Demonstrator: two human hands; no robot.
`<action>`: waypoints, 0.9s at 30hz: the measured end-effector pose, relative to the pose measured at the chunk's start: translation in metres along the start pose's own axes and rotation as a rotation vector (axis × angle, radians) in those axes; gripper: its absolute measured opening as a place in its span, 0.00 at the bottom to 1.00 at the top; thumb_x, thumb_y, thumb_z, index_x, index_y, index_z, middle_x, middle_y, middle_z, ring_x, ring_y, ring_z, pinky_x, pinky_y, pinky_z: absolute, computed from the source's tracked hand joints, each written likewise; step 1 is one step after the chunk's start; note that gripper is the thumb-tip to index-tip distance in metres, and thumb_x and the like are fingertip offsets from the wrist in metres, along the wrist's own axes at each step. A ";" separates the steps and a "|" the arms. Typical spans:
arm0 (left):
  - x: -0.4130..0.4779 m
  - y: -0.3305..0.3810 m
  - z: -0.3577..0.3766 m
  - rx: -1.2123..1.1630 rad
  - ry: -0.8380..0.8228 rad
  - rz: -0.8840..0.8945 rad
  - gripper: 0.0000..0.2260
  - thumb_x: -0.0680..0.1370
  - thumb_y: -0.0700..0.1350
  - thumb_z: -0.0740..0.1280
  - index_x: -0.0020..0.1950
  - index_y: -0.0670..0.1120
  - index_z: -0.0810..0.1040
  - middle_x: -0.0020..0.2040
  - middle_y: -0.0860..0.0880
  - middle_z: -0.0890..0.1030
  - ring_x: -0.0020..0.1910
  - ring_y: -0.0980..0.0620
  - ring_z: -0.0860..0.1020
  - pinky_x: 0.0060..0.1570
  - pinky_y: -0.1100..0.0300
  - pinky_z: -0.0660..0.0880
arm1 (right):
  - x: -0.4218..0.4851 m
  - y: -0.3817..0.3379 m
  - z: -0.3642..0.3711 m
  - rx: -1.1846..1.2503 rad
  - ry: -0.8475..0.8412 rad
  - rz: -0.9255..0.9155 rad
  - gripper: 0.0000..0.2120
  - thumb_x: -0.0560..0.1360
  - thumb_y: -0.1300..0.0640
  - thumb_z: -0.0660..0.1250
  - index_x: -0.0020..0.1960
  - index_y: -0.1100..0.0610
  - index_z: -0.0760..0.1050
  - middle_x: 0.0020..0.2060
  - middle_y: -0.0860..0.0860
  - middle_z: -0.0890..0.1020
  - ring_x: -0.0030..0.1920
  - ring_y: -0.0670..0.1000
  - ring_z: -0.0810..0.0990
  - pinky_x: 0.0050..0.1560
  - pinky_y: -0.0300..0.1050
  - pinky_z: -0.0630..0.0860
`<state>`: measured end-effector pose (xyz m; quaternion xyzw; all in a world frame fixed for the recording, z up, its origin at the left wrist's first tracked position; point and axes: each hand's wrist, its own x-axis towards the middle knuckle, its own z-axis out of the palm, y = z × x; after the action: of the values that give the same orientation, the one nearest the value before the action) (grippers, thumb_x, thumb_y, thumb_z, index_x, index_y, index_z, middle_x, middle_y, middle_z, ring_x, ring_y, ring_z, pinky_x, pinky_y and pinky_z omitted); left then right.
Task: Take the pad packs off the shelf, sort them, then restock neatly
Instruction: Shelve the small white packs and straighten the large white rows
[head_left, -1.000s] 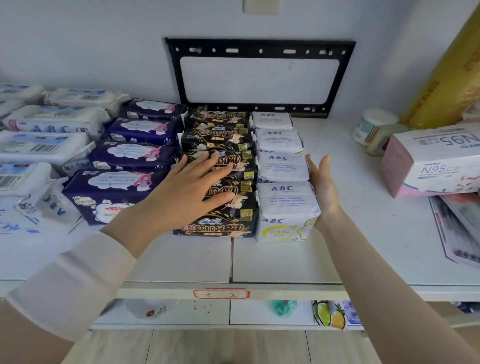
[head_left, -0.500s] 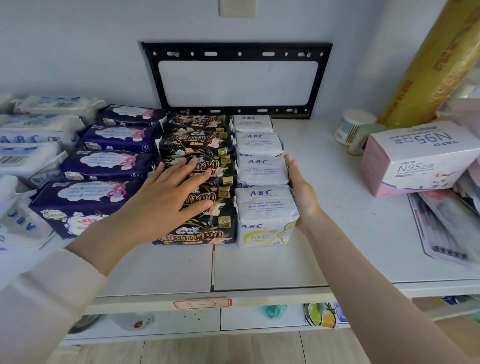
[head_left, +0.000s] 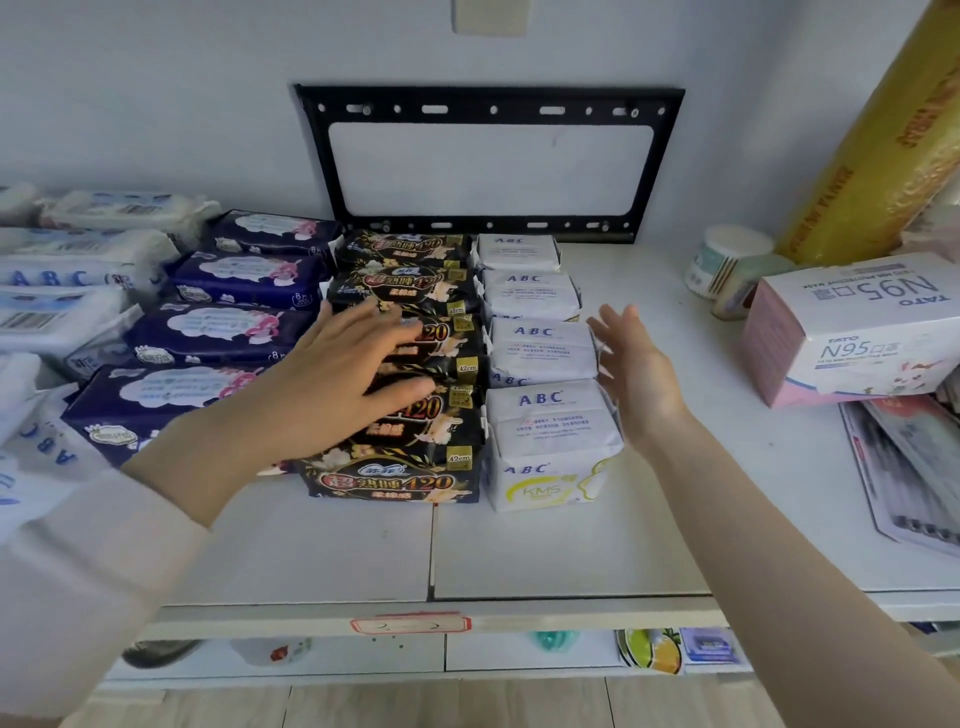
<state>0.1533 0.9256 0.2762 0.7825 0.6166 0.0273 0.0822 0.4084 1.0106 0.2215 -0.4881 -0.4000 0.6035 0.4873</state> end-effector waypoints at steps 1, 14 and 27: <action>0.007 -0.001 -0.004 -0.010 0.026 -0.024 0.37 0.69 0.68 0.43 0.76 0.53 0.49 0.77 0.52 0.48 0.75 0.55 0.42 0.72 0.53 0.38 | 0.007 -0.003 0.000 -0.040 0.021 -0.019 0.22 0.80 0.43 0.51 0.68 0.53 0.68 0.66 0.48 0.72 0.65 0.49 0.71 0.67 0.46 0.66; 0.069 -0.032 -0.005 -0.140 -0.128 -0.238 0.26 0.77 0.62 0.45 0.75 0.60 0.47 0.76 0.45 0.38 0.73 0.45 0.33 0.71 0.45 0.39 | 0.047 -0.017 0.021 -0.147 -0.072 0.111 0.28 0.77 0.37 0.54 0.60 0.58 0.76 0.54 0.58 0.82 0.53 0.57 0.81 0.58 0.54 0.76; 0.098 -0.046 -0.021 -0.054 0.014 -0.201 0.25 0.78 0.61 0.44 0.75 0.59 0.45 0.76 0.42 0.42 0.74 0.43 0.38 0.71 0.47 0.39 | 0.082 -0.041 0.025 -0.403 -0.037 -0.008 0.34 0.74 0.32 0.52 0.73 0.52 0.61 0.69 0.45 0.67 0.69 0.48 0.66 0.72 0.48 0.59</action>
<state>0.1295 1.0335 0.2839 0.7139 0.6917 0.0409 0.1012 0.3885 1.0987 0.2497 -0.5631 -0.5236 0.5182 0.3745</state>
